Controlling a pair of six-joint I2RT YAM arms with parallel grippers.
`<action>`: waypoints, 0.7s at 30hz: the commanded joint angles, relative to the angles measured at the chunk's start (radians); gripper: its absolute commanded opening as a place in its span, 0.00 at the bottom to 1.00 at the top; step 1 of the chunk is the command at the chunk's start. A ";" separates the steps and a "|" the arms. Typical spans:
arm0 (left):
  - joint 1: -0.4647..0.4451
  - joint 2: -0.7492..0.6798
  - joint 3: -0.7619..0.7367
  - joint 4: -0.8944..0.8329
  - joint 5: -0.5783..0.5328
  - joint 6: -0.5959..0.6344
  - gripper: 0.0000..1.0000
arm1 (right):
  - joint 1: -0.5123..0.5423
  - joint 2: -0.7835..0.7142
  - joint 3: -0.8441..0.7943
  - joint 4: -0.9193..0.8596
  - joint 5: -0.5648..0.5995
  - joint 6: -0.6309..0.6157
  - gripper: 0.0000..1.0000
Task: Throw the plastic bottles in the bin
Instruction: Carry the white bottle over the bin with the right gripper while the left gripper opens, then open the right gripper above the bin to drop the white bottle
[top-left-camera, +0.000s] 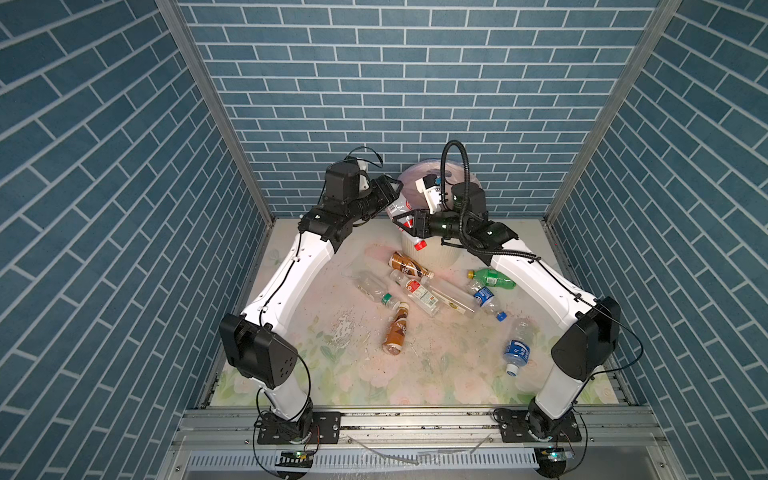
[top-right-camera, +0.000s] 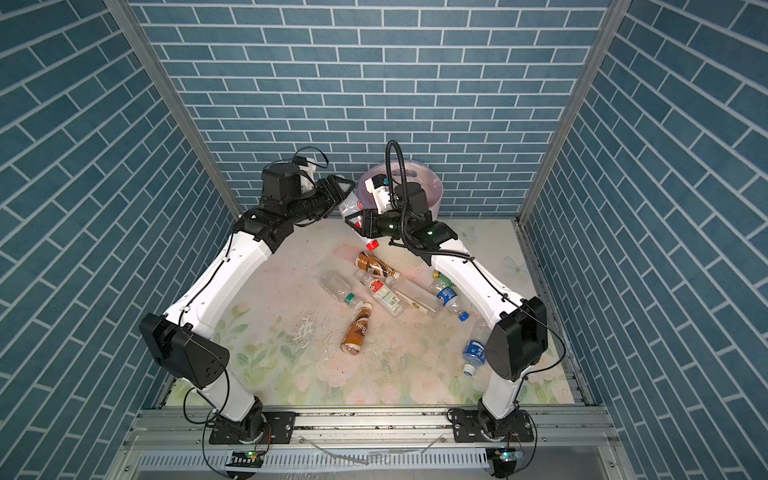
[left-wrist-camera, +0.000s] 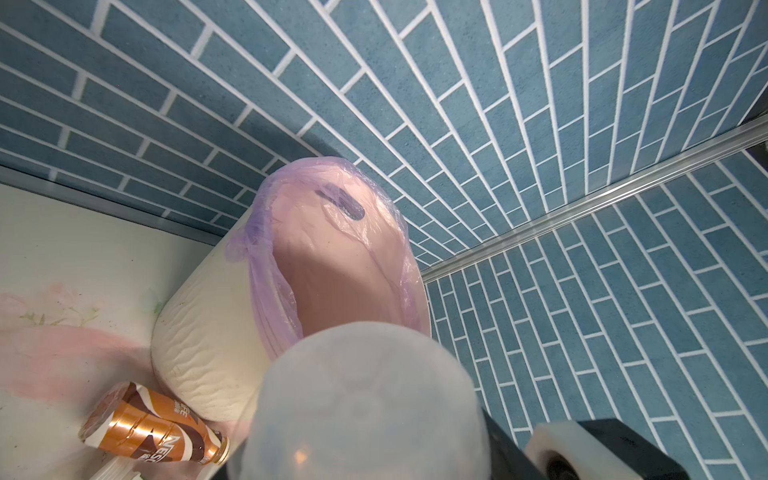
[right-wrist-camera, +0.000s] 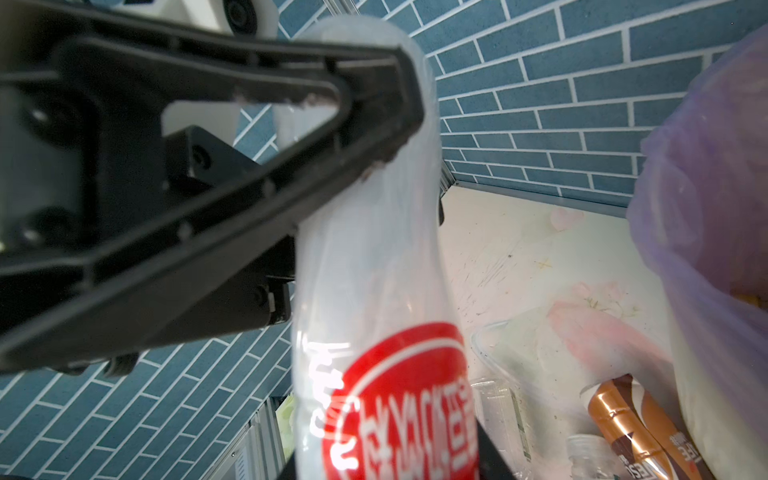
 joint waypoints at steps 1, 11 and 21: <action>-0.005 0.018 0.034 0.037 0.020 -0.008 0.73 | -0.002 -0.022 0.046 -0.044 0.021 -0.038 0.37; -0.003 0.023 0.098 -0.017 -0.017 0.033 0.92 | -0.034 -0.031 0.031 -0.040 0.014 -0.039 0.33; 0.005 0.006 0.148 -0.044 -0.049 0.077 0.99 | -0.181 -0.118 0.018 -0.070 0.024 -0.049 0.32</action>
